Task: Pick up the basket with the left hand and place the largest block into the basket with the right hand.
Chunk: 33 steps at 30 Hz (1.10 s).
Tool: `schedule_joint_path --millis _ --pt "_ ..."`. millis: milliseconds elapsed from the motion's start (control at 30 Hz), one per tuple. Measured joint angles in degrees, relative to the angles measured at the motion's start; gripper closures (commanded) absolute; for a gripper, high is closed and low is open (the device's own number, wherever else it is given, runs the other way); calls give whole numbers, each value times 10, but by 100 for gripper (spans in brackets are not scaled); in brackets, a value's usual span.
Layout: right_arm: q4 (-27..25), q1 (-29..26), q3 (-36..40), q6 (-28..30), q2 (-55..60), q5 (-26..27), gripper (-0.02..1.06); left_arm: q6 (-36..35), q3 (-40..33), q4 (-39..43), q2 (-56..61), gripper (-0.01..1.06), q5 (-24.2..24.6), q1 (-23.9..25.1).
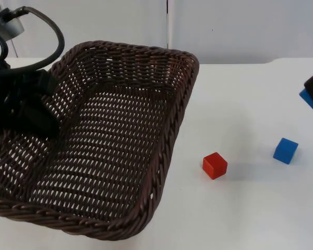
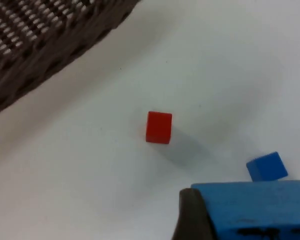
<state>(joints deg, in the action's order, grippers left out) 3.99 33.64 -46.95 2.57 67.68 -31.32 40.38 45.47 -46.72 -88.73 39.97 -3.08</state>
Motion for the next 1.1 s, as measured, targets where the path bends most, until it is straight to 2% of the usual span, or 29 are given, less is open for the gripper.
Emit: schedule_joint_path --millis 267,367,433,567,600,733,900,1000,1100 --pt "-52 1 -87 26 57 -11 105 0 0 0 0 105 -4 0" --pt "-69 23 -156 44 118 -25 105 0 0 0 0 105 -4 0" --pt "-70 36 -175 49 139 -30 105 0 0 0 0 105 -4 0" --pt "-74 75 -270 54 221 -39 105 0 0 0 0 105 -4 0" --pt "-74 75 -270 54 221 -39 105 0 0 0 0 105 -4 0" --pt "-74 103 -381 56 322 -67 105 0 0 0 0 105 -4 0" --pt "-75 119 -454 56 394 -81 105 0 0 0 0 105 -4 0" --pt "-84 120 -474 57 418 -82 105 0 0 0 0 105 -4 0" --pt "-86 120 -482 57 443 -85 97 0 0 0 0 105 -4 0"
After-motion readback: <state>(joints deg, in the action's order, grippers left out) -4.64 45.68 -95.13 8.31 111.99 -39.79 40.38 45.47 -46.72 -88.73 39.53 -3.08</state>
